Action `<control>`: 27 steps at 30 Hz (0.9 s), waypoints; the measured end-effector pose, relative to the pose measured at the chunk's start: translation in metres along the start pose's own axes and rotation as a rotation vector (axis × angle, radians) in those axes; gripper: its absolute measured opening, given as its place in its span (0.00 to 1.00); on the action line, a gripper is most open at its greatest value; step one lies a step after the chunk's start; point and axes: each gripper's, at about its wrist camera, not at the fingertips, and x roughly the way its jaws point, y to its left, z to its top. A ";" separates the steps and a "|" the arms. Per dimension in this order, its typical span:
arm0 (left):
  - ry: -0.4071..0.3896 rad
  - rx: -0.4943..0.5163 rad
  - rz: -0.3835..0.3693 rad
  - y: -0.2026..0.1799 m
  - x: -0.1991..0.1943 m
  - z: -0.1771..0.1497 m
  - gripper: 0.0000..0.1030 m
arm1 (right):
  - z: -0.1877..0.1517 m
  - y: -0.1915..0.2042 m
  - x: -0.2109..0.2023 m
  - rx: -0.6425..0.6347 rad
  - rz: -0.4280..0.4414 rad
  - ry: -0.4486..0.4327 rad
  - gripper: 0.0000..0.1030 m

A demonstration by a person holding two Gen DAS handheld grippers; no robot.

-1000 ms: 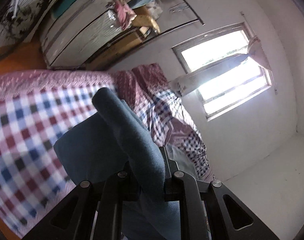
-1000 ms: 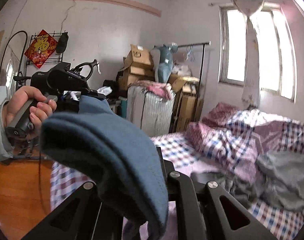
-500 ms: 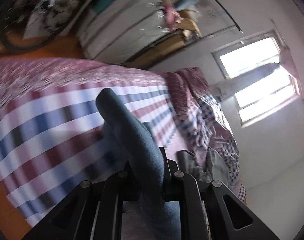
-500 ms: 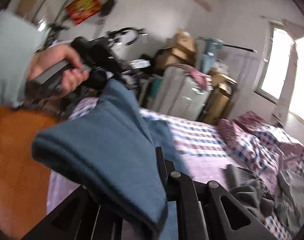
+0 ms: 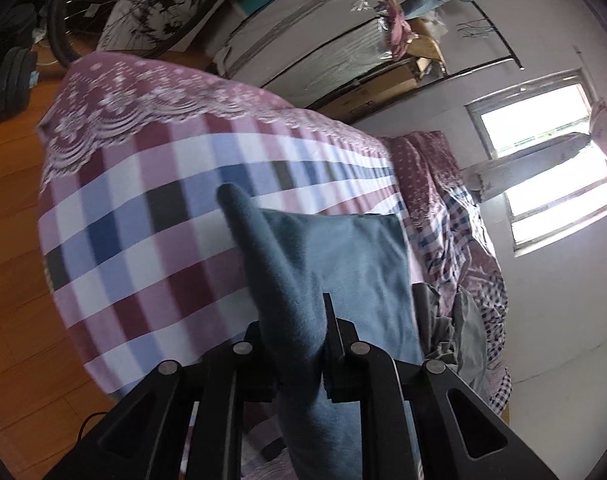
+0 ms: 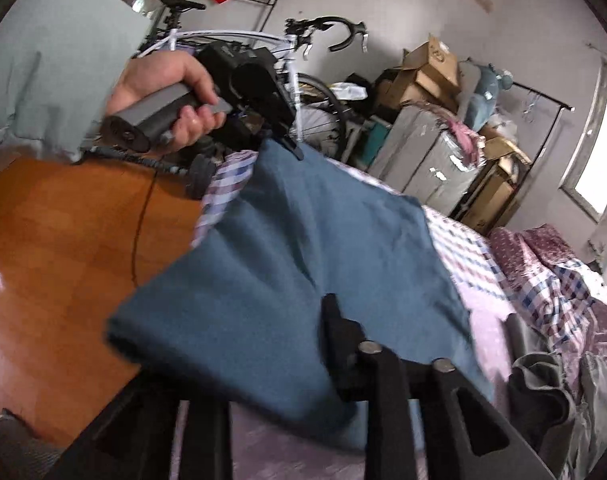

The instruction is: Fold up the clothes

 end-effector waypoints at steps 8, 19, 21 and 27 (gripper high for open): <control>-0.069 -0.014 0.069 0.023 -0.037 -0.005 0.41 | -0.009 0.031 -0.035 -0.038 0.104 0.013 0.59; -0.111 0.228 0.022 -0.036 -0.089 -0.054 0.56 | -0.033 -0.011 -0.143 0.226 -0.025 -0.050 0.76; -0.118 0.320 0.008 -0.064 -0.092 -0.071 0.58 | -0.044 -0.024 -0.170 0.294 -0.067 -0.059 0.77; -0.162 0.589 -0.103 -0.161 -0.103 -0.132 0.80 | -0.084 -0.061 -0.262 0.498 -0.212 -0.116 0.81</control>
